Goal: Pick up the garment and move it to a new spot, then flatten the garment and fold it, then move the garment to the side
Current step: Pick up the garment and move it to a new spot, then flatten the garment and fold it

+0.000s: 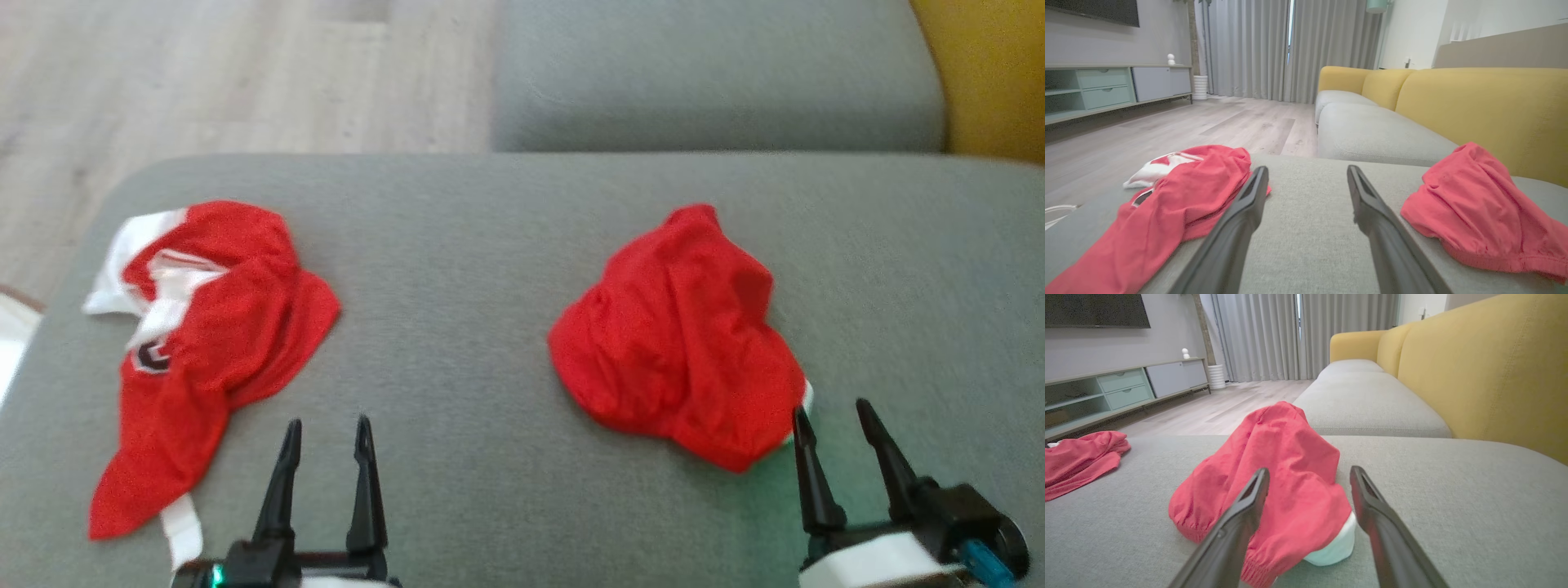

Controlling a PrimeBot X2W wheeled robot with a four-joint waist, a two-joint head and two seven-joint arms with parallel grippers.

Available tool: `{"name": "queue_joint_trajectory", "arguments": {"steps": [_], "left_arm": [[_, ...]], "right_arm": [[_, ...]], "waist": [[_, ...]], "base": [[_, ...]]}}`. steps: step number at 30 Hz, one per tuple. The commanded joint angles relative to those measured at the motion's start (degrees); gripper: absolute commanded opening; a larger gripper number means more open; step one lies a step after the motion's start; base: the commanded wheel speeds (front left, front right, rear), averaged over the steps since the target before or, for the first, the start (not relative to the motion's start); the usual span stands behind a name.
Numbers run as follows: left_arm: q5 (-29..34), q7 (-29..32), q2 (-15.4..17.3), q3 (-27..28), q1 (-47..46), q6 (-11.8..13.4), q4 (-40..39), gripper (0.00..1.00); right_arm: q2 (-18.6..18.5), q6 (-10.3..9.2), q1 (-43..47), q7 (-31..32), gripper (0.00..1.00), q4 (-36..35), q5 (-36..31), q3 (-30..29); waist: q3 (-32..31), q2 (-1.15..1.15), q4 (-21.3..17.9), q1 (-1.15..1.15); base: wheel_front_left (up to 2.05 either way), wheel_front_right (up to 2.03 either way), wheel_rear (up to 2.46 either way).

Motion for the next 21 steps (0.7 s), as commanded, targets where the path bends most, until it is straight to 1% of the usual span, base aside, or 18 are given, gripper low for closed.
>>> {"name": "queue_joint_trajectory", "arguments": {"steps": [1, 3, 6, 12, 16, 21], "left_arm": [[1.1, -0.5, -0.8, 2.5, -1.0, -0.5, -2.9, 1.00], [1.4, -0.5, -1.2, 2.7, 0.3, -0.9, -3.7, 1.00], [1.4, -0.5, -1.5, 3.7, 1.5, -1.1, -4.6, 1.00], [4.2, -0.5, -1.6, 4.9, 2.0, -2.0, -4.3, 1.00], [6.1, -0.5, -1.7, 4.6, 2.0, -2.8, -3.6, 1.00], [6.9, -0.5, -1.7, 3.7, 2.0, -3.0, -3.0, 1.00]], "right_arm": [[-0.3, -0.04, -0.4, -0.4, 1.00, -2.1, -0.2, 0.6], [-0.3, -0.04, 0.3, -0.4, 1.00, -2.3, 0.0, -0.2], [-0.3, -0.04, 0.6, -0.4, 1.00, -2.3, 0.5, -0.5], [-0.3, -0.04, 1.0, -0.4, 1.00, -2.3, 1.1, -0.2], [-0.3, -0.04, 1.1, -0.4, 1.00, -2.1, 0.8, 0.1], [-0.3, -0.04, 1.0, -0.4, 1.00, -2.1, 0.6, 0.0]], "waist": [[-2.3, 0.00, 3.0, 0.01], [-2.6, 0.00, 3.7, 0.01], [-2.7, 0.00, 3.7, 0.01], [-2.7, 0.00, 3.5, 0.01], [-2.8, 0.00, 3.1, 0.01], [-3.0, 0.00, 2.7, 0.01]], "base": [[0.00, 0.00, 0.00], [0.00, 0.00, 0.00], [0.00, 0.00, 0.00], [0.00, 0.00, 0.00], [0.00, 0.00, 0.00], [0.00, 0.00, 0.00]]}}
